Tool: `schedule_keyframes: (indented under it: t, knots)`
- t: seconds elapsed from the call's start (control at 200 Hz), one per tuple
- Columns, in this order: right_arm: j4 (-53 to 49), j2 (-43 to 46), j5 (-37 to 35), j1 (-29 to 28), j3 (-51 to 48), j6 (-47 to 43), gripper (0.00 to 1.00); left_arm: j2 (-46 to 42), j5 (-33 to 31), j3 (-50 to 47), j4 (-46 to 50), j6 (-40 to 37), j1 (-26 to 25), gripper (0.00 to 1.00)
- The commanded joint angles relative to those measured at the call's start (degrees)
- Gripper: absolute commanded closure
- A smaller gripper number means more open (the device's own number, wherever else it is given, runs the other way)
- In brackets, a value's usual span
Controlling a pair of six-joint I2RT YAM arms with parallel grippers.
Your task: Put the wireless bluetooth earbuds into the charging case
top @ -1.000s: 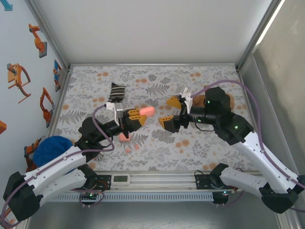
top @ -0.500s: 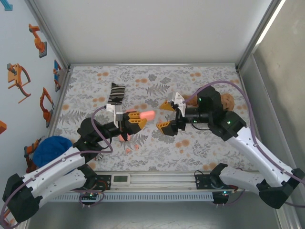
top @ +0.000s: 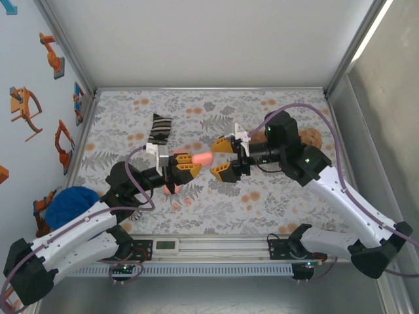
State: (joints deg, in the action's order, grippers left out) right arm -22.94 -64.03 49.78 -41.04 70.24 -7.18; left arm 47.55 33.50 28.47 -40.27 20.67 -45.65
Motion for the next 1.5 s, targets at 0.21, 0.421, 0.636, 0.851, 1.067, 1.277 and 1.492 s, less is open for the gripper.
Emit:
schedule_keyframes:
  t: [0.21,0.421,0.636,0.851,1.067,1.277,1.492]
  knots:
    - [1.7,-3.5,1.9,-0.2,2.5,0.9,0.49,0.5,1.1,1.6,-2.5,-1.2,0.4,1.0]
    - [2.0,-4.3,2.9,-0.2,1.8,1.3,0.57,0.9,1.1,1.7,-2.9,-1.2,0.3,1.0]
    - [2.0,-4.5,3.1,-0.2,1.1,1.6,0.61,1.2,1.2,1.7,-3.7,-1.0,0.4,1.0]
    - [2.2,-5.0,3.3,-0.3,0.6,1.7,0.64,1.6,1.3,1.8,-4.4,-0.6,0.3,1.0]
    - [2.2,-5.0,3.8,-0.2,0.3,2.0,0.73,1.9,1.3,1.8,-4.6,-0.5,0.4,1.0]
    - [3.0,-4.3,2.5,-0.2,-0.3,3.5,0.78,2.7,-0.4,1.6,-4.1,-0.4,0.4,0.99]
    - [3.2,-3.7,-2.5,-0.2,-0.6,6.5,0.81,3.6,-5.3,0.9,-3.4,0.0,0.4,0.76]
